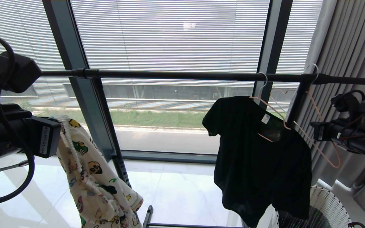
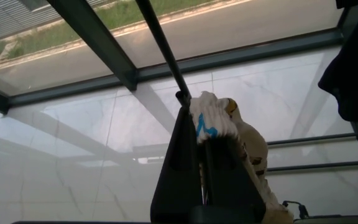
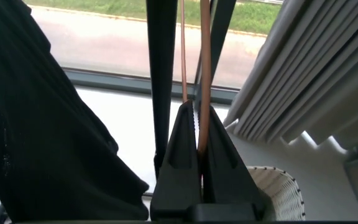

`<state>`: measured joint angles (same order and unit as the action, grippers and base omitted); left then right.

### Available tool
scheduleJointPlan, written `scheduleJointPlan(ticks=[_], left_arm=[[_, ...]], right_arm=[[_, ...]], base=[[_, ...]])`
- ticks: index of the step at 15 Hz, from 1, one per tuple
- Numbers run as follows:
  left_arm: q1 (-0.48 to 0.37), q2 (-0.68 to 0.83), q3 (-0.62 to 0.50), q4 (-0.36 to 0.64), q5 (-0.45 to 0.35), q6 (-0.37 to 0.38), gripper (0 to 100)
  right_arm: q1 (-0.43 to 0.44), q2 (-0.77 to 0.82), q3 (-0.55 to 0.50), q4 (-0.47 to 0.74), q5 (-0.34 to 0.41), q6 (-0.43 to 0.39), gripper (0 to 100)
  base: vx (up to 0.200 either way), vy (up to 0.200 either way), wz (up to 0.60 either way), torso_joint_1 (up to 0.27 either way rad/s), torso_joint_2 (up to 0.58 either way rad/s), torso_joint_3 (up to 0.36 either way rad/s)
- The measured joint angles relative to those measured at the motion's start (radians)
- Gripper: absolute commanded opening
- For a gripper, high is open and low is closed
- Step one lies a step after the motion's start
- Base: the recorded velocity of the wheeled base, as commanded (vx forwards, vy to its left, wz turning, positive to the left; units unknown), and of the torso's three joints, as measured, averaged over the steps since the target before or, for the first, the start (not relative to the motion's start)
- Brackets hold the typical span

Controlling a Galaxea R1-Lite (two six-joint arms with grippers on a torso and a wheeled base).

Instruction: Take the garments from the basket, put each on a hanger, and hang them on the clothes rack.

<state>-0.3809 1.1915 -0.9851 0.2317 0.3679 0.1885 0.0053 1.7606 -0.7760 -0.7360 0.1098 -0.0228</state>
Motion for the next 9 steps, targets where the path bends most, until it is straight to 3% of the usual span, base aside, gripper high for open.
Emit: scheduleJointPlan(ticks=[7, 9], left_arm=[[-0.001, -0.023, 0.001, 0.0, 0.001, 0.001, 0], [-0.001, -0.029, 0.001, 0.0, 0.001, 0.001, 0]], right_arm=[[-0.004, -0.047, 0.016, -0.043, -0.075, 0.014, 0], [-0.004, -0.077, 0.039, -0.043, -0.075, 0.015, 0]], base=[[0.0, 0.0, 0.0, 0.0, 0.0, 0.0], [-0.2, 0.0, 0.0, 0.005, 0.0, 0.002]])
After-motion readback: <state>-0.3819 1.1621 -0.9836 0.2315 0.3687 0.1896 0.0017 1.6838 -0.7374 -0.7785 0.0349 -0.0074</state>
